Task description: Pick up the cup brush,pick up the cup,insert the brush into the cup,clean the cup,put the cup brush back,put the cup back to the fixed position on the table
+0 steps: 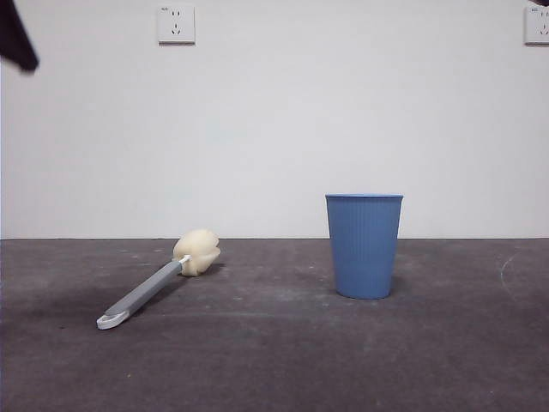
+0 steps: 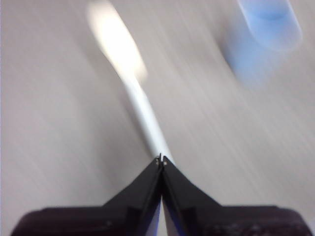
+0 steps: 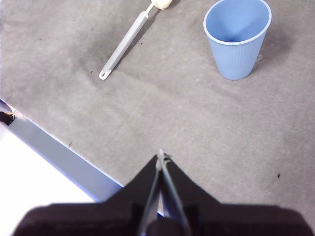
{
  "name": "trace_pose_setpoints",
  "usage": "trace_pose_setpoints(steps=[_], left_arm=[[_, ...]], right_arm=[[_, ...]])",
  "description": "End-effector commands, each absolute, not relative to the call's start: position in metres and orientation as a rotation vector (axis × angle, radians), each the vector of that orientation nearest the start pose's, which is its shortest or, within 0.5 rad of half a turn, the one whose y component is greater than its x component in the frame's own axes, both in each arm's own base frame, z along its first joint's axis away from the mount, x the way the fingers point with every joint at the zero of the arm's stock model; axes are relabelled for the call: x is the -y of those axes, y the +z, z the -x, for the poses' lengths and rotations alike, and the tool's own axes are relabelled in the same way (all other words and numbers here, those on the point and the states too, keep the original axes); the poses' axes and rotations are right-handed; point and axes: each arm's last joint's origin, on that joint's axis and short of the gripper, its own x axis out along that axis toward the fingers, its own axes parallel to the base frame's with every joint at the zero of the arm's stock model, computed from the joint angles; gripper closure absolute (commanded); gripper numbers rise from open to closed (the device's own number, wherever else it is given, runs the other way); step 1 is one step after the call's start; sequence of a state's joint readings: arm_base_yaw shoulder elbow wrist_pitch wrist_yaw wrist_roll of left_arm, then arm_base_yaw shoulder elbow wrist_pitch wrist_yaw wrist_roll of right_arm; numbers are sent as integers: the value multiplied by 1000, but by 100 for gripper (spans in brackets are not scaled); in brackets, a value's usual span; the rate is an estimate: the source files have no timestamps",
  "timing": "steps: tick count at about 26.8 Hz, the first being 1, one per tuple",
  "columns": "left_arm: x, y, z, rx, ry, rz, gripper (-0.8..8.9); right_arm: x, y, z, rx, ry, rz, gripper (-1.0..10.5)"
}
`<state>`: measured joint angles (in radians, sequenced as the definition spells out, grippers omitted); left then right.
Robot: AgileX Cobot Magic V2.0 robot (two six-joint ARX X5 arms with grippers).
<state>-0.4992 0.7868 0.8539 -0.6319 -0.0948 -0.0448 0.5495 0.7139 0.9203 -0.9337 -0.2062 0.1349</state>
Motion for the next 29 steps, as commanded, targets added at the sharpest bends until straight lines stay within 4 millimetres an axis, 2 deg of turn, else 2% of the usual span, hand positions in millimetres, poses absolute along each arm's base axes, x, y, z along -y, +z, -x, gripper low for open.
trace_pose_setpoints(steps=[1,3,4,5,8,14,20,24,29], left_arm=[[57,334,-140,-204,-395,-226,817],[36,335,-134,2,-325,-189,817],[26,327,-128,79,-256,-184,817],[19,317,-123,113,-202,-185,817],[4,271,-109,93,-23,-189,817],[-2,215,-104,22,34,-166,817],[-2,174,-104,-50,30,-87,817],[-2,156,-103,-101,29,-52,817],[-1,148,-98,-175,26,-50,817]], right_arm=[[-68,323,-99,-768,668,-3,941],[-68,323,-99,-768,668,-3,941],[-68,323,-99,-768,668,-2,941],[-68,323,-99,-768,668,-3,941],[-68,323,-99,-768,668,-2,941],[-68,323,-99,-768,668,-3,941],[-68,323,-99,-768,668,-2,941],[-68,323,-99,-768,668,-3,941],[-68,323,-99,-768,668,-3,941]])
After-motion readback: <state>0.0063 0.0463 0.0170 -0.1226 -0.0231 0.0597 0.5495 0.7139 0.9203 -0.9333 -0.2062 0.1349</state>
